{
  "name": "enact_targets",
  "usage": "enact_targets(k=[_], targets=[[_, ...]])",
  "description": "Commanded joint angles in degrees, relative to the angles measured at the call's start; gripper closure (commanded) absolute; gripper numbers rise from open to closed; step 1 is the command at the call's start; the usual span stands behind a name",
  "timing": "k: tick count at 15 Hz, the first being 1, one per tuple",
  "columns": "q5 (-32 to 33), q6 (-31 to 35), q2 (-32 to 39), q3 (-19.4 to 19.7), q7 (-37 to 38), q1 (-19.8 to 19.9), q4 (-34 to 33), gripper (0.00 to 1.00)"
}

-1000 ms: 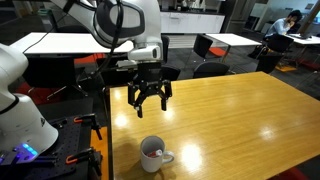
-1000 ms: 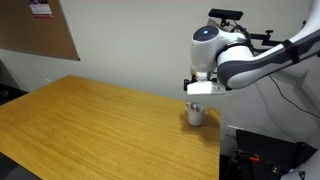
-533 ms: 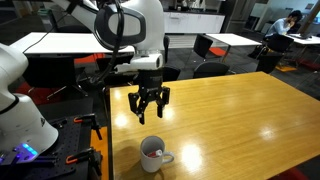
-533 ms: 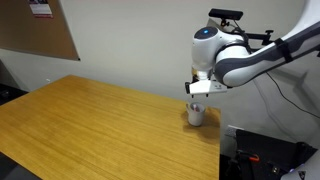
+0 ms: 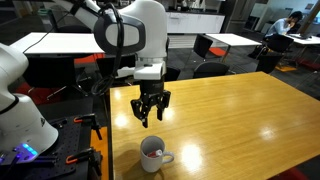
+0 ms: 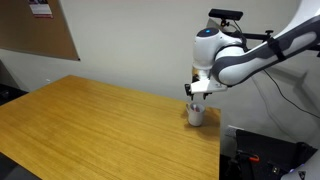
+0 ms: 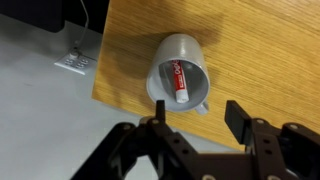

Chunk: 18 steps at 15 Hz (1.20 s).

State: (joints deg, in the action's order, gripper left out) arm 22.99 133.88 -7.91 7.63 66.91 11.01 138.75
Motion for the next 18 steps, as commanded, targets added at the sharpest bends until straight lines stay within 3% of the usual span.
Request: enact_targets(k=[1,8,12,18], targets=[[-1.8,2.7,0.8,0.4,-2.1,0.8,0.8,0.34],[-4.5,3.9,2.5,1.9,-3.1,1.6,0.9,0.49],[-5.2,3.9,4.0,2.8,-3.8,2.1,0.4,0.44],[-5.7,4.3,6.2,3.3,-5.7,2.0,-0.6,0.51]])
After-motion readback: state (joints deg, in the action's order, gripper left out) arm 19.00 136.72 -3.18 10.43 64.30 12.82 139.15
